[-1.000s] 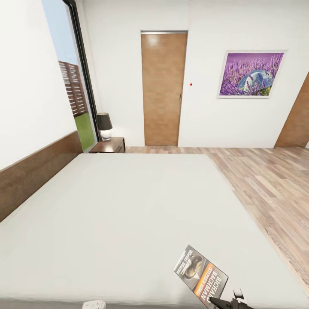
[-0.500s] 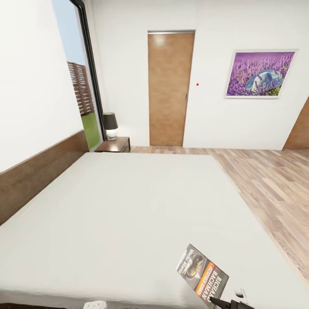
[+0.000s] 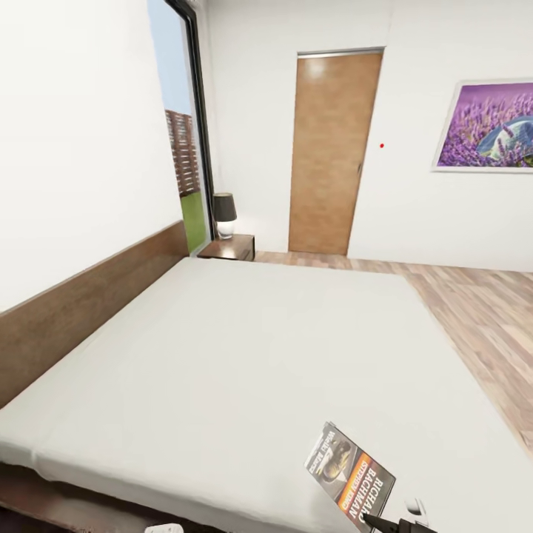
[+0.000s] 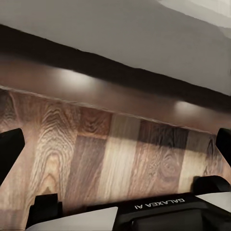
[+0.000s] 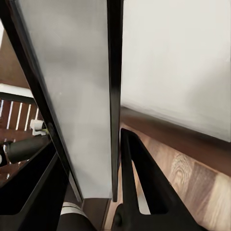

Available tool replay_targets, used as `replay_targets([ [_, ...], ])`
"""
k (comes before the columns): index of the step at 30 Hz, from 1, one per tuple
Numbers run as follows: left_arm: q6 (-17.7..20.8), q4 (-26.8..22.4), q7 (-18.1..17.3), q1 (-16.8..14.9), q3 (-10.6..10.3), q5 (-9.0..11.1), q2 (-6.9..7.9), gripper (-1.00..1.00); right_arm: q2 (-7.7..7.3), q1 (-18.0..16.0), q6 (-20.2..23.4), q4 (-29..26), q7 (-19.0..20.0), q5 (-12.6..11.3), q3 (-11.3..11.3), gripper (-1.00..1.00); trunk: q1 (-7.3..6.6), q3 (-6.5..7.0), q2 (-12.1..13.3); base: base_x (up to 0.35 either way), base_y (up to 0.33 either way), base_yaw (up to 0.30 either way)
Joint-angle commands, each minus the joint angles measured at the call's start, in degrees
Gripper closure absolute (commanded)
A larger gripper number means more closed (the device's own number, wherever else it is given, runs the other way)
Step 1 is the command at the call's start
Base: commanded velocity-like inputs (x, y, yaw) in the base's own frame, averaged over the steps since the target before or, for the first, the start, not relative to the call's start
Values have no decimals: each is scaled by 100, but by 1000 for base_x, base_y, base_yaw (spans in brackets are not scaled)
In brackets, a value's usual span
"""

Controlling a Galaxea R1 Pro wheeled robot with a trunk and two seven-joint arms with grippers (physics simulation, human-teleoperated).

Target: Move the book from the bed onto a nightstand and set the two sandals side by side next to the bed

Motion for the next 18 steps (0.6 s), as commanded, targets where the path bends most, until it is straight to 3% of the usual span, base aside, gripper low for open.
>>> replay_targets([
  [1,60,-5,-28,-2,22,59,-5,-100,-2,-5,39,9,21,1,-42,100,0,-6,-3,0,0,293],
  [18,60,-4,-30,-2,22,59,-18,-100,-2,-5,39,16,12,1,-42,100,0,-6,-3,0,0,293],
])
